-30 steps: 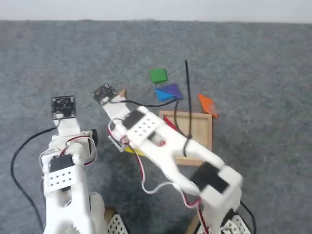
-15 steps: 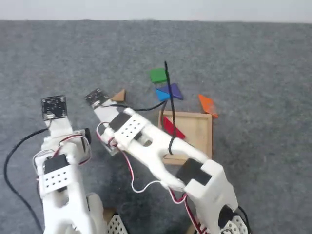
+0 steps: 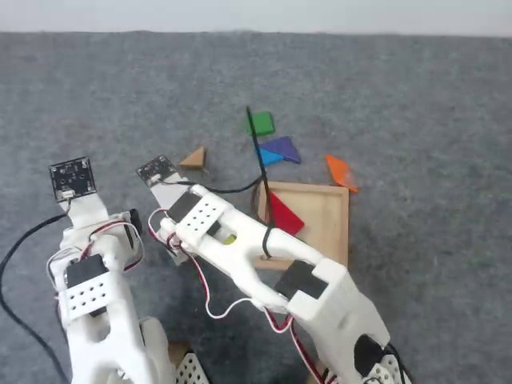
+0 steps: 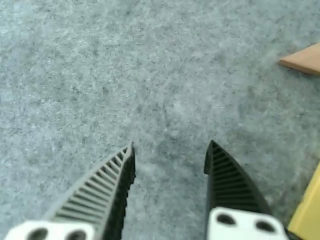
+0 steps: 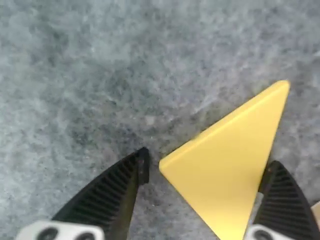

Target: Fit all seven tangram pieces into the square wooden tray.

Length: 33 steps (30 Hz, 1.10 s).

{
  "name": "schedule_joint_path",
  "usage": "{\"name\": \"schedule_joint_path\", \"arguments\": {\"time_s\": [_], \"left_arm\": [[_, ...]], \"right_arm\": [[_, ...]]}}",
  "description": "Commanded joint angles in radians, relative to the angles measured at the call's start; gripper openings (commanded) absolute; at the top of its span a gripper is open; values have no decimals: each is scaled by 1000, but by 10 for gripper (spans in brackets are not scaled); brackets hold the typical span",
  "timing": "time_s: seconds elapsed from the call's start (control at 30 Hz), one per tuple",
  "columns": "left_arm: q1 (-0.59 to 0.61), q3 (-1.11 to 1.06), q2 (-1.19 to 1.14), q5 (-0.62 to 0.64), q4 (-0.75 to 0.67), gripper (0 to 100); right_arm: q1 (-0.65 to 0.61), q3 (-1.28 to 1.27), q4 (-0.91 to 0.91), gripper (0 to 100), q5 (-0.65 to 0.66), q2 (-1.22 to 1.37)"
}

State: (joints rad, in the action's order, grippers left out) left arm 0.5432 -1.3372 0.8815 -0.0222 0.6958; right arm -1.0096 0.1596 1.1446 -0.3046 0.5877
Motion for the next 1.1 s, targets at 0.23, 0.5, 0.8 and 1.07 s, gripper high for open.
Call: {"name": "schedule_joint_path", "arguments": {"time_s": [0.23, 0.5, 0.8, 1.07], "left_arm": [[8, 51, 25, 6, 12, 225], [5, 50, 25, 6, 12, 225], [5, 50, 25, 6, 12, 225], [5, 50, 25, 6, 12, 225]], "right_arm": [[62, 133, 81, 210, -9, 44], [82, 132, 96, 199, -8, 42], [81, 244, 254, 198, 109, 39], [67, 410, 440, 198, 290, 38]]}}
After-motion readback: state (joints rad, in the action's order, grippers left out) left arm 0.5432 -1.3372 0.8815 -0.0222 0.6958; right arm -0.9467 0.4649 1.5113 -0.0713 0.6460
